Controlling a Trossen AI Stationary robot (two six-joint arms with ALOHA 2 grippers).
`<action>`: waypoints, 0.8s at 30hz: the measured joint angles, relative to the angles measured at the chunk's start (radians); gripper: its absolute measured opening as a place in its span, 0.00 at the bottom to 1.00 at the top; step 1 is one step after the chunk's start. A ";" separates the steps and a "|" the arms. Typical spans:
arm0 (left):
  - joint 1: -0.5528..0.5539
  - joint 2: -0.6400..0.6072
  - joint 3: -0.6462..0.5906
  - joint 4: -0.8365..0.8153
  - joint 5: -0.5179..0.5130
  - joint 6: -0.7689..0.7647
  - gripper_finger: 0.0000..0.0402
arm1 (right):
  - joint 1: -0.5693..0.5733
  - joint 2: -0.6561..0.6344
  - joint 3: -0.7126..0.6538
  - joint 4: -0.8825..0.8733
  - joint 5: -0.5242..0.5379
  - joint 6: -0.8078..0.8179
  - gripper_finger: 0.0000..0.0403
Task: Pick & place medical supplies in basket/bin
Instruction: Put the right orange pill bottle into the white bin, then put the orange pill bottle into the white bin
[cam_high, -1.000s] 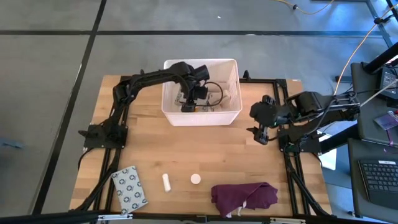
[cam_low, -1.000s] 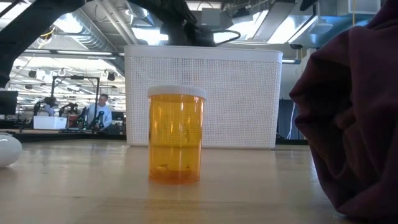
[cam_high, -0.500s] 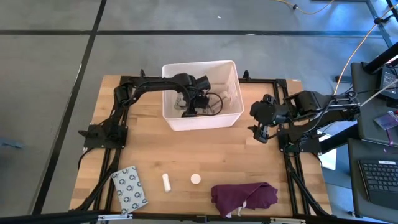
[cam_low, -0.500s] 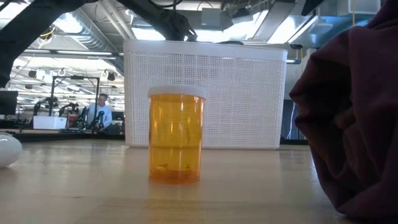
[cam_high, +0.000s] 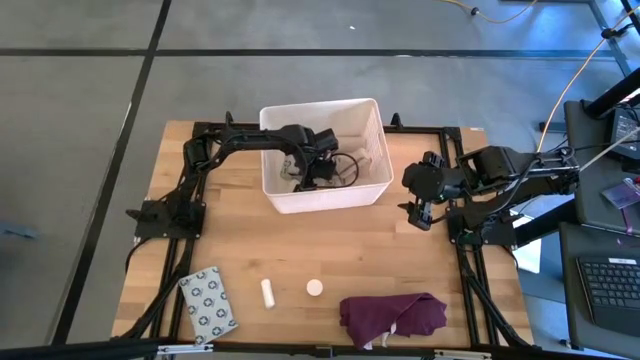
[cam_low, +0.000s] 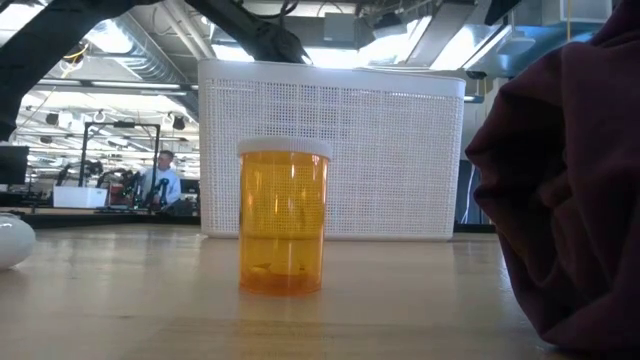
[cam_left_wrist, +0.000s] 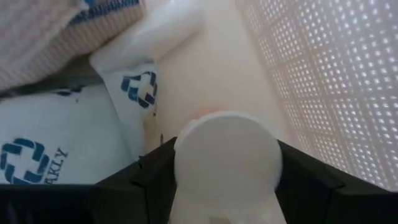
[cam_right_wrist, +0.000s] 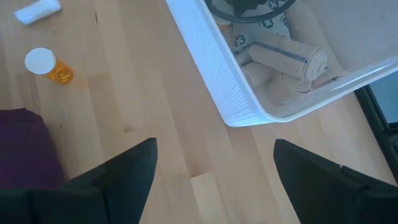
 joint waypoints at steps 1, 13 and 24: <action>0.000 0.000 0.000 -0.004 0.000 -0.003 0.56 | 0.000 0.000 0.000 0.000 0.000 0.000 0.80; 0.002 -0.102 0.000 -0.077 -0.122 0.020 0.60 | 0.000 0.000 0.000 0.000 0.000 -0.027 0.80; -0.028 -0.447 0.069 -0.050 -0.444 -0.014 0.60 | 0.000 0.000 0.000 0.131 0.078 -0.067 0.80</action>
